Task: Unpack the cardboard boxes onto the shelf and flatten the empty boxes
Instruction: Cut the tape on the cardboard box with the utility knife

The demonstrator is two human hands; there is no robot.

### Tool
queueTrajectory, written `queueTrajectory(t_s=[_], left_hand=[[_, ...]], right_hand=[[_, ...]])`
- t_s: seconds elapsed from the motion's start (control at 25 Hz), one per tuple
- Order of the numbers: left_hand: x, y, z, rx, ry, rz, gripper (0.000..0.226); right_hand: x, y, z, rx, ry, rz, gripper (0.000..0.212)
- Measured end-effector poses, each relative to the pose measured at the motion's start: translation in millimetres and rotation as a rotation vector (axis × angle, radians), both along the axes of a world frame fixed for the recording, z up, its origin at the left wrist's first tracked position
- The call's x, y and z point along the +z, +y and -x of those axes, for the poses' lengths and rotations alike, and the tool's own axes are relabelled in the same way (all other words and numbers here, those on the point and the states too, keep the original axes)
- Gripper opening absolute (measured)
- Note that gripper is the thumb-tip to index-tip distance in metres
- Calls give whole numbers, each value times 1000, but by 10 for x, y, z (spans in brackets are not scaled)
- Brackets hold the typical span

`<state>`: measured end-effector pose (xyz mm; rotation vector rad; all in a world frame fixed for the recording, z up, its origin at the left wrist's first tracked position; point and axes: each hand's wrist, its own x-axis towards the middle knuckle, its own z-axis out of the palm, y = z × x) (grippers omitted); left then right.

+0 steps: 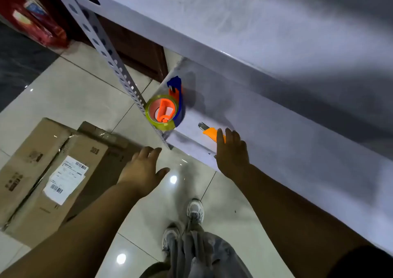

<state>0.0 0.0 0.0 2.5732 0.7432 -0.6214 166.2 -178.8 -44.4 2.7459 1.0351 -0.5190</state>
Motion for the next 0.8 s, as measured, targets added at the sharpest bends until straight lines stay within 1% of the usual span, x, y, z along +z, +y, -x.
queueTrajectory(t_s=[0.08,0.2,0.44,0.52,0.64,0.8], left_hand=[[-50,0,-37,25,7,-1,68],[-117,-11,-21,45,27,17,69],[-131,-21,120,89,17,25,70],[-125,-7,185,100,10,32,71],[-71,14,303,128,6,40,70],[55,84,528,187,-13,31,69]], right_hand=[[7,37,-46,-7,35,45,78],[-44,48,-62,43,31,93,75],[-32,54,-59,59,29,135,84],[-37,59,3,46,21,132,84],[19,95,113,40,24,123,75],[94,252,435,112,-73,-4,69]])
